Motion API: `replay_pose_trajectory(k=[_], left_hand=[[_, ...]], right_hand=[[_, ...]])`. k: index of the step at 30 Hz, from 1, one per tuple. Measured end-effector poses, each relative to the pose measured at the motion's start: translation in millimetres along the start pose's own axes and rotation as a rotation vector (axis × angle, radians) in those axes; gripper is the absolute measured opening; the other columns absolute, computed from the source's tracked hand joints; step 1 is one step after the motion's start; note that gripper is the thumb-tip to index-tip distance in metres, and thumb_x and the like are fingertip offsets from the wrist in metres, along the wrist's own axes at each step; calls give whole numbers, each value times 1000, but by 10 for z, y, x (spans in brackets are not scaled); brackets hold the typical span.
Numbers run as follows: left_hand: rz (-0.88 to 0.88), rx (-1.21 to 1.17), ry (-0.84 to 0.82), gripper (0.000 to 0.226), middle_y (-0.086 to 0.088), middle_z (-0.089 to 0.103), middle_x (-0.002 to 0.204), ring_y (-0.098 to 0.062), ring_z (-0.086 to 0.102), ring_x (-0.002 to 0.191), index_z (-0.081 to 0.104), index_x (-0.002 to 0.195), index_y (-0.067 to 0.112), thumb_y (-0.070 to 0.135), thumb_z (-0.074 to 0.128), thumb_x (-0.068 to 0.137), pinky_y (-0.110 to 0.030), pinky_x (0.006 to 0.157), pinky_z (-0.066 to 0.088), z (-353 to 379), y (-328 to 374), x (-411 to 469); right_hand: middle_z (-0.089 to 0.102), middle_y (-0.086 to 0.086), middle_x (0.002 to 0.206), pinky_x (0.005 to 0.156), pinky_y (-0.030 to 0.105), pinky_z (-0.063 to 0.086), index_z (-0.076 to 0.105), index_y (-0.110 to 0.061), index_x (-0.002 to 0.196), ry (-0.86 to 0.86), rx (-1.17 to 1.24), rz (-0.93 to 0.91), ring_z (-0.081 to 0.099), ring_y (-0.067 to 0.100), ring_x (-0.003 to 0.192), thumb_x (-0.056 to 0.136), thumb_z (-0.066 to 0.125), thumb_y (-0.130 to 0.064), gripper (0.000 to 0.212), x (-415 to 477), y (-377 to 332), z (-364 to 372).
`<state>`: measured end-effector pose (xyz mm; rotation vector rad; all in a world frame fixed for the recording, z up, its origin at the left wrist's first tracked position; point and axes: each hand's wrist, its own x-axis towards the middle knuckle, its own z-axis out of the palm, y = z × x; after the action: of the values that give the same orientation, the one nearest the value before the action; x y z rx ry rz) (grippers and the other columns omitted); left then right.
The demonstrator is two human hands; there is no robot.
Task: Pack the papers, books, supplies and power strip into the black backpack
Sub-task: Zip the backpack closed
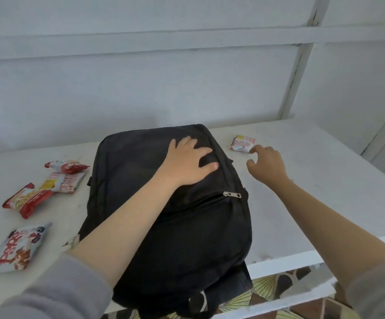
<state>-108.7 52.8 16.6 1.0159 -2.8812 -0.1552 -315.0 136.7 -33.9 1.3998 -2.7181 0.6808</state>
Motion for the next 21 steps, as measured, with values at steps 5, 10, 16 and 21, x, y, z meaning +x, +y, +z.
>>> replay_pose_trajectory(k=[5, 10, 16, 21], left_hand=[[-15, 19, 18, 60, -5, 19, 155, -22, 13, 143, 22, 145, 38, 62, 30, 91, -46, 117, 2, 166, -23, 55], [-5, 15, 68, 60, -1, 21, 155, -18, 14, 143, 22, 144, 41, 64, 28, 90, -43, 117, 2, 220, -65, 79], [1, -48, 83, 58, 1, 22, 155, -16, 14, 143, 25, 143, 42, 61, 33, 90, -40, 116, -1, 184, -73, 69], [83, -208, -83, 69, 9, 15, 156, -9, 2, 144, 25, 140, 50, 71, 45, 77, -50, 112, -17, 30, -92, -168]], right_hand=[[43, 16, 137, 97, 40, 37, 41, -21, 138, -31, -216, -37, 41, 34, 122, 91, 48, -26, 48, 381, 185, 217], [37, 17, 140, 100, 42, 33, 32, -35, 143, -169, -286, -47, 39, 36, 124, 96, 41, -37, 48, 711, 277, 411], [71, 8, 101, 81, 34, 35, 66, -24, 109, 44, -127, -78, 62, 29, 93, 91, 55, -32, 23, 800, 364, 436], [72, 4, 96, 77, 32, 47, 70, -15, 91, 230, 346, -8, 65, 22, 89, 86, 66, -23, 10, 517, 325, 257]])
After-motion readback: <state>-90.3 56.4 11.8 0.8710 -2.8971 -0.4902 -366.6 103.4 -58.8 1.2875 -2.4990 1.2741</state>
